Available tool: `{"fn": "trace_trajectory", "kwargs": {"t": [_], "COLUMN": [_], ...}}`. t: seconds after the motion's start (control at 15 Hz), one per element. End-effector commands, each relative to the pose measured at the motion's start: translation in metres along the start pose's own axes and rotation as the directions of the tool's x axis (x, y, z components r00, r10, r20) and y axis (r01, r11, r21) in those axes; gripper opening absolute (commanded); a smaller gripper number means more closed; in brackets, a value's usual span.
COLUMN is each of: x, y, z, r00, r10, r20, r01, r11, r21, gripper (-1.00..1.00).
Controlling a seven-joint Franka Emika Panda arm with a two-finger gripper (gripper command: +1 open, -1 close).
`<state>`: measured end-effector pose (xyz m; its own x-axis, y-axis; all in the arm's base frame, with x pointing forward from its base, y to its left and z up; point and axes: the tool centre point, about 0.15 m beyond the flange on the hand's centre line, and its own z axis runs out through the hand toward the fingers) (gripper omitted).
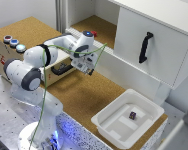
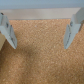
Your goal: Grasp the drawer handle and close it
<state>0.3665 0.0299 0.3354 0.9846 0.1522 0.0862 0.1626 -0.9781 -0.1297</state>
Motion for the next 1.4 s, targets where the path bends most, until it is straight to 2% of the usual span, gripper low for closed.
{"fn": "trace_trajectory", "kwargs": {"t": [0.0,0.07,0.13,0.2,0.27,0.33,0.53,0.73,0.8,1.0,1.07,1.33], "x": [0.006,0.002,0.0,0.0,0.0,-0.002,-0.002,0.002,0.005,0.015,0.02,0.035], "y": [-0.027,-0.033,-0.038,-0.044,-0.05,-0.057,-0.09,-0.128,-0.143,-0.199,-0.215,-0.25], "z": [0.013,0.01,0.011,0.016,0.024,0.028,0.037,0.042,0.047,0.06,0.066,0.073], "r00": [0.989,0.988,0.987,0.991,0.993,0.992,0.992,0.992,0.991,0.996,0.998,1.0], "r10": [0.142,0.15,0.158,0.132,0.106,0.123,0.116,0.119,0.123,0.082,0.053,0.014], "r20": [-0.029,-0.037,-0.036,-0.004,0.042,0.041,0.058,0.04,0.044,0.037,0.04,0.023], "r01": [-0.144,-0.152,-0.16,-0.132,-0.107,-0.123,-0.118,-0.121,-0.125,-0.083,-0.054,-0.015], "r11": [0.986,0.986,0.984,0.99,0.994,0.992,0.993,0.99,0.99,0.996,0.997,0.999], "r21": [-0.09,-0.068,-0.072,-0.056,0.017,-0.001,0.026,0.068,0.072,0.018,0.046,0.029], "gripper": [-1.0,-1.0,-1.0,-1.0,-1.0,-1.0,-1.0,-1.0,-1.0,-1.0,-1.0,-1.0]}}
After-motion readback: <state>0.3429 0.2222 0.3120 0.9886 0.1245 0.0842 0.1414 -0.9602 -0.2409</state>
